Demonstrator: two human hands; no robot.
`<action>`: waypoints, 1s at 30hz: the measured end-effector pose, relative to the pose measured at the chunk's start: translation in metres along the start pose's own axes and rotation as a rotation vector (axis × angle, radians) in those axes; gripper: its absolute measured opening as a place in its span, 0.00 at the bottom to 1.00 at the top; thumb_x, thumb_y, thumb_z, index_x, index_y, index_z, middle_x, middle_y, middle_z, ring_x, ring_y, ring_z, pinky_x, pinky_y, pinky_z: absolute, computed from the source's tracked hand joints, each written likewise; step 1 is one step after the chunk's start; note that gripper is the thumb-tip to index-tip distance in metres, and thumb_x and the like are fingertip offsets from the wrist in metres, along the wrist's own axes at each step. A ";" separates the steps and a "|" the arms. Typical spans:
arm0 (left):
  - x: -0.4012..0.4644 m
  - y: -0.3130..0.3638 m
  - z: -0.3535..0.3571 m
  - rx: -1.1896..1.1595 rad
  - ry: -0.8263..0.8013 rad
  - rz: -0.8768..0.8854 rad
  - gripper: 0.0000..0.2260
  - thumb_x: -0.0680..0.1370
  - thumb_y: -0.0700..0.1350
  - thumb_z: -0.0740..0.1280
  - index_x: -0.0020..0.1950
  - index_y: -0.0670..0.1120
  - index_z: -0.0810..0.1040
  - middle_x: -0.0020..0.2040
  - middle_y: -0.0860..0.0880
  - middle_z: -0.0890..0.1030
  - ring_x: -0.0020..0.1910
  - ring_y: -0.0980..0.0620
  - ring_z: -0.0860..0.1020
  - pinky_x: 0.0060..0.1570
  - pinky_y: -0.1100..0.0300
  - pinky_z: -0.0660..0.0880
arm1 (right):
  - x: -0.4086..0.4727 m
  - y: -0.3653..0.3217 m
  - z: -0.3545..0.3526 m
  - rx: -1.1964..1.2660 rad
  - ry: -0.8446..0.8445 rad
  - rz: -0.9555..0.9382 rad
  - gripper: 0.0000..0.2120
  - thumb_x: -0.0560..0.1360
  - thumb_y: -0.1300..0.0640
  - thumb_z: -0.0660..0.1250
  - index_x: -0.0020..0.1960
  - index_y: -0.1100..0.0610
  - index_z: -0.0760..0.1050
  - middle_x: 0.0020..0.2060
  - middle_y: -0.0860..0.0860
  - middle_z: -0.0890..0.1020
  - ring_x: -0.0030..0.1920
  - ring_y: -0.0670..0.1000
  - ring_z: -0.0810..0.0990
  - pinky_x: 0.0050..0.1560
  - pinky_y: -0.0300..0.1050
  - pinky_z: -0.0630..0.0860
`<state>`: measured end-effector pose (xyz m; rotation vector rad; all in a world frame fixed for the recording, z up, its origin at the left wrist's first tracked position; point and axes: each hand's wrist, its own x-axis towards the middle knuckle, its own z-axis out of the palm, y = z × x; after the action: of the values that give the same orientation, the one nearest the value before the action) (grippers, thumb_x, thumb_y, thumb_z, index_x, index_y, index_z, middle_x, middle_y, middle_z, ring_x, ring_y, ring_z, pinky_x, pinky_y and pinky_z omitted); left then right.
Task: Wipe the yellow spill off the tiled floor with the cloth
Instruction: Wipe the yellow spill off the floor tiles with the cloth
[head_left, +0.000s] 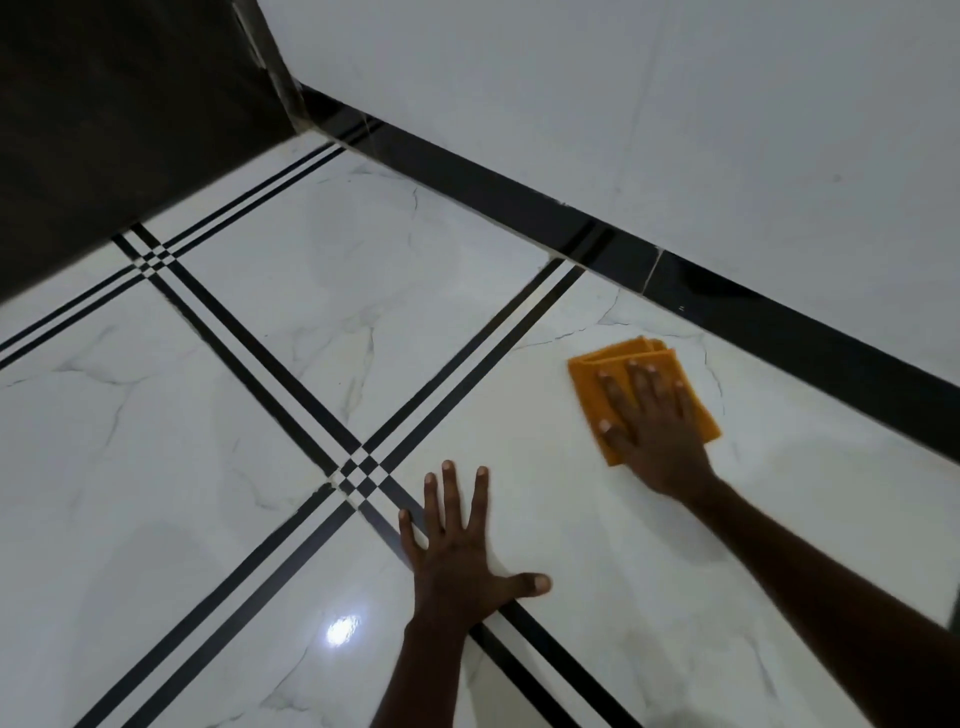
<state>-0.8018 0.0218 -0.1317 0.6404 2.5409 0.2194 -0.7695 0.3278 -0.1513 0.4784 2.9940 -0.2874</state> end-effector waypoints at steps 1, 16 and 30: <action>0.000 0.001 0.000 -0.004 0.001 0.000 0.63 0.57 0.86 0.58 0.77 0.60 0.25 0.76 0.49 0.21 0.76 0.45 0.24 0.73 0.33 0.33 | 0.010 0.013 -0.007 -0.001 0.011 0.072 0.36 0.80 0.32 0.38 0.83 0.49 0.50 0.82 0.60 0.56 0.82 0.65 0.54 0.79 0.69 0.50; 0.004 -0.001 0.003 0.018 -0.001 -0.010 0.64 0.55 0.86 0.59 0.77 0.61 0.25 0.76 0.49 0.22 0.77 0.44 0.26 0.73 0.30 0.35 | -0.112 -0.015 0.020 0.042 0.080 -0.023 0.32 0.82 0.40 0.51 0.83 0.48 0.54 0.82 0.57 0.57 0.82 0.63 0.56 0.78 0.69 0.55; -0.026 0.019 0.003 0.147 0.161 -0.035 0.56 0.67 0.79 0.61 0.83 0.53 0.40 0.82 0.40 0.38 0.81 0.39 0.35 0.77 0.37 0.42 | -0.153 -0.045 0.036 0.022 0.109 -0.089 0.32 0.82 0.40 0.51 0.84 0.48 0.53 0.83 0.58 0.55 0.82 0.62 0.53 0.79 0.68 0.52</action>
<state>-0.7731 0.0260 -0.1184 0.6564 2.7405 0.0753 -0.6368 0.2328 -0.1595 0.3745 3.1272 -0.3117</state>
